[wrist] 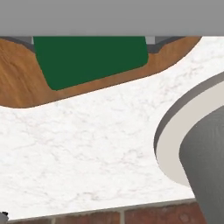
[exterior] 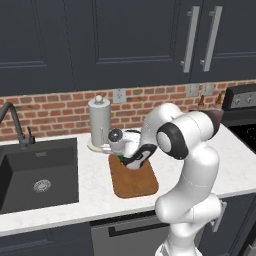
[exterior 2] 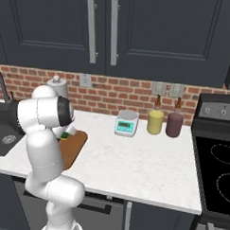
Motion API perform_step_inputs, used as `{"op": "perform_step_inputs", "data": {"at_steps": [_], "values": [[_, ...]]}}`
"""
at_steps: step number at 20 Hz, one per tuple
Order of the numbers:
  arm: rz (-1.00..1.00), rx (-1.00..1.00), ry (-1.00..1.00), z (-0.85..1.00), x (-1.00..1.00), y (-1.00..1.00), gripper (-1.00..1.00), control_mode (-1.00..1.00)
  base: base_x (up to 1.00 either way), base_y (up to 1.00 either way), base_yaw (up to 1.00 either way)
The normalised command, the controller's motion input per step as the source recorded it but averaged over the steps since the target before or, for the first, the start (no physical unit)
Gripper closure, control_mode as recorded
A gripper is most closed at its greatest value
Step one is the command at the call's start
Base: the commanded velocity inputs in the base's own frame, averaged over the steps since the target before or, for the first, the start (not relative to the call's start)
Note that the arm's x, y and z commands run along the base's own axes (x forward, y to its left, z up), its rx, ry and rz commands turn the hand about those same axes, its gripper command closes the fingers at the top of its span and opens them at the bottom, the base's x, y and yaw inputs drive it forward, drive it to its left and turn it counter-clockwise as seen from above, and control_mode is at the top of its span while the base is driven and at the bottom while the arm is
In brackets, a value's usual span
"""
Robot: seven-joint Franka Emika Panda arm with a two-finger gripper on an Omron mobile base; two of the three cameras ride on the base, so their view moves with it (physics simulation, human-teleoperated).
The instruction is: Pick up the sponge from the counter and clean the cutting board by briefly scrubbing or pressing down on the cutting board. Once finished, release the sponge.
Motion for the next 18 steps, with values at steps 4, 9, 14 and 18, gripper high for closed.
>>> {"op": "perform_step_inputs", "data": {"at_steps": [4,9,14,18], "values": [[-0.11,-0.03,0.0,0.0,0.0,0.28,1.0,-1.0,0.0,0.0,0.0],[-0.09,-0.03,0.0,0.0,0.0,0.21,1.0,-1.0,0.0,0.0,0.0],[-0.06,-0.02,0.0,-0.11,0.0,0.01,1.0,-1.0,0.0,0.0,0.0],[-0.05,-0.01,0.0,-0.11,-0.05,0.02,1.0,-1.0,0.0,0.0,0.0]]}}
